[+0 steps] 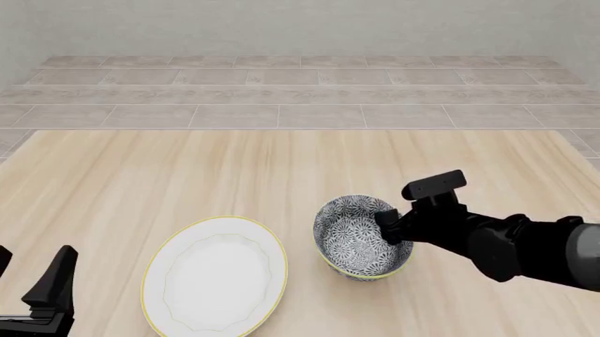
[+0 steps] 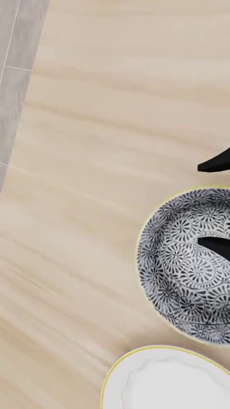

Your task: Put the bowl on the plate.

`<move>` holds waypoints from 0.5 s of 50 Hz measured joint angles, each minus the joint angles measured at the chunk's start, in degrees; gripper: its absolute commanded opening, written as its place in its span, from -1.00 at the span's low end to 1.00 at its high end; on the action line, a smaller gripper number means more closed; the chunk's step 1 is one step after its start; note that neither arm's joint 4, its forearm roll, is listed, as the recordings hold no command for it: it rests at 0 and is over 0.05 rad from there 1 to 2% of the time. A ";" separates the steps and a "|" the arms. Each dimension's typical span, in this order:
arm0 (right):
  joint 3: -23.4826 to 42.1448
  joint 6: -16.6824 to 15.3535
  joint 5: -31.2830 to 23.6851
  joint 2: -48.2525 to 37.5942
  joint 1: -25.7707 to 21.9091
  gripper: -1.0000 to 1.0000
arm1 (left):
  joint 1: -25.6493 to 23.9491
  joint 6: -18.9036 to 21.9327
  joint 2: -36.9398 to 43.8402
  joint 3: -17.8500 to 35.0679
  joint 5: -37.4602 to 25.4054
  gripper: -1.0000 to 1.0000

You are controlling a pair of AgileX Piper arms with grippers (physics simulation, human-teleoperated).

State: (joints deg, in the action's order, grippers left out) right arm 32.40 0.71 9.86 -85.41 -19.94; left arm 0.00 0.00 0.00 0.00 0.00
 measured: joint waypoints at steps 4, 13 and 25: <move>-0.10 0.06 0.12 -0.03 -0.03 1.00 | 0.00 0.00 0.00 0.00 0.00 1.00; -0.25 0.18 0.36 -0.14 -0.02 1.00 | 0.00 0.00 0.00 0.00 0.00 1.00; -0.40 0.41 0.90 -0.63 -0.10 1.00 | 0.00 0.00 0.00 0.00 0.00 1.00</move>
State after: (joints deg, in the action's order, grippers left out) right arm 32.00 1.12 10.76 -86.04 -20.04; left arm 0.00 0.00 0.00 0.00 0.00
